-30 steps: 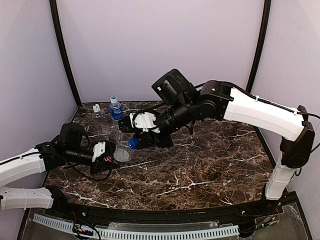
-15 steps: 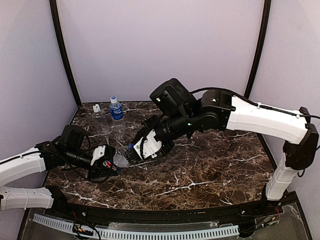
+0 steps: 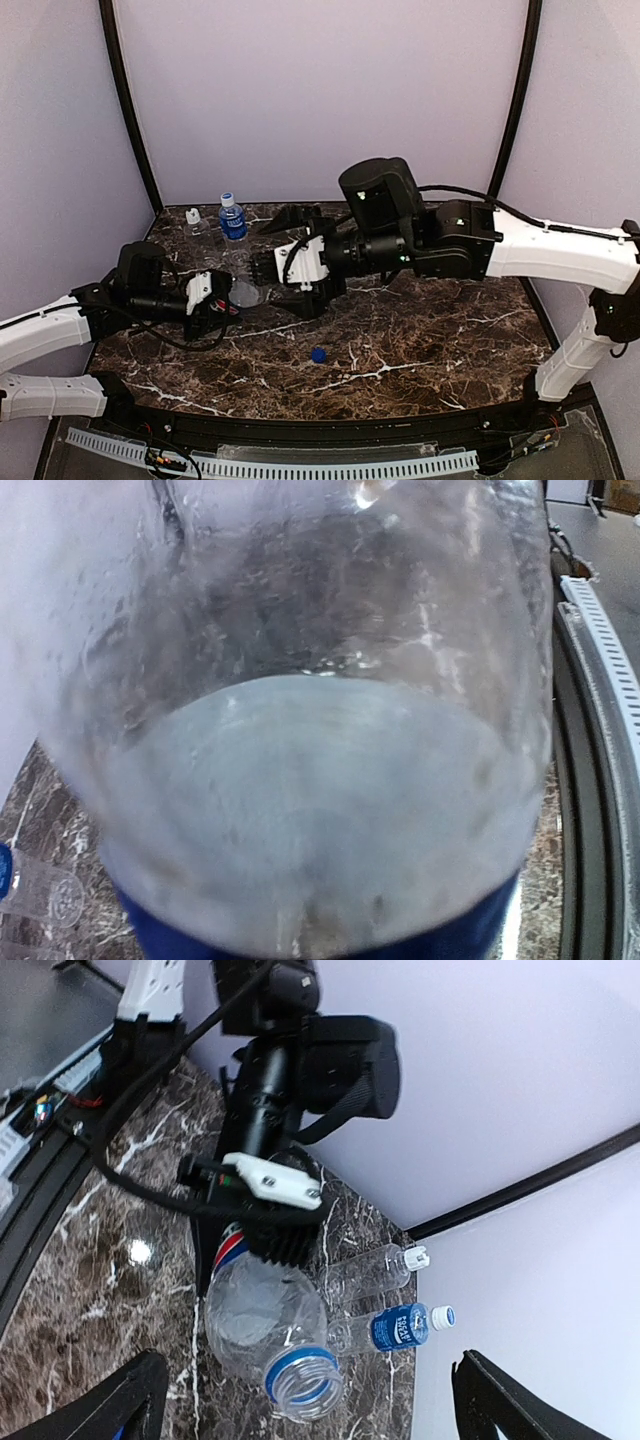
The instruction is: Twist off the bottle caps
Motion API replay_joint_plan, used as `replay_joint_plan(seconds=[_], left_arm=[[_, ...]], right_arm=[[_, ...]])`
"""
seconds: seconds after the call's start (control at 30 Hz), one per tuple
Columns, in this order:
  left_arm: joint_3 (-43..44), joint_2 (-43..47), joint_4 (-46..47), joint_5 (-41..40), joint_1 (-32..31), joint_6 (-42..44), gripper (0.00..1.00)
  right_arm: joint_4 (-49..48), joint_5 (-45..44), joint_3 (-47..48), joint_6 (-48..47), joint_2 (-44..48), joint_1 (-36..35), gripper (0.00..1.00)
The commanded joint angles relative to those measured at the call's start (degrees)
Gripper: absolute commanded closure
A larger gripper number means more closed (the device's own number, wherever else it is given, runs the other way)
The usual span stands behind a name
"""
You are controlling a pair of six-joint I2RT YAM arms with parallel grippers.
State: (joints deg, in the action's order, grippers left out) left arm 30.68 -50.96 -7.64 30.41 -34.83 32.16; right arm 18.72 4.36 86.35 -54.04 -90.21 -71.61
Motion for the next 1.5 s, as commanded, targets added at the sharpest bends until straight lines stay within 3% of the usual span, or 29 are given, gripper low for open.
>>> replay_joint_plan(seconds=[0.0,0.17,0.33,0.5,0.6,0.93,1.1,1.37,1.47], left_arm=[[-1.8,0.8,7.9,-8.9,-0.1,0.0,0.77],[-2.4,0.7,11.9,-14.9,-0.1,0.5,0.77],[-2.7,1.3,12.4,-12.2,-0.1,-4.3,0.77],[-2.4,2.1,14.7,-3.5,-0.1,-9.3,0.77],[-1.7,2.0,15.3,1.2,-0.1,-11.7,0.76],[-1.2,1.5,14.2,3.0,-0.1,-11.9,0.76],[-0.8,1.5,14.0,2.6,-0.1,-11.6,0.76],[-1.2,1.5,15.2,2.5,-0.1,-12.2,0.76],[-1.2,1.4,15.2,2.5,-0.1,-12.0,0.76]], right_arm=[[-3.0,2.4,5.9,23.1,-0.4,2.7,0.01],[-1.1,6.7,7.6,37.0,-0.7,7.3,0.01],[-2.2,12.4,6.9,46.0,-0.1,12.2,0.01],[-3.6,19.5,7.7,45.9,-2.5,12.8,0.06],[-3.8,23.1,9.6,46.6,-5.3,12.7,0.14],[-11.9,31.3,10.1,49.3,-9.4,12.5,0.41],[-11.1,31.8,10.3,48.8,-10.5,12.3,0.56],[-8.2,32.1,11.5,47.2,-11.7,12.0,0.5],[-7.7,32.1,12.2,47.1,-12.2,11.8,0.62]])
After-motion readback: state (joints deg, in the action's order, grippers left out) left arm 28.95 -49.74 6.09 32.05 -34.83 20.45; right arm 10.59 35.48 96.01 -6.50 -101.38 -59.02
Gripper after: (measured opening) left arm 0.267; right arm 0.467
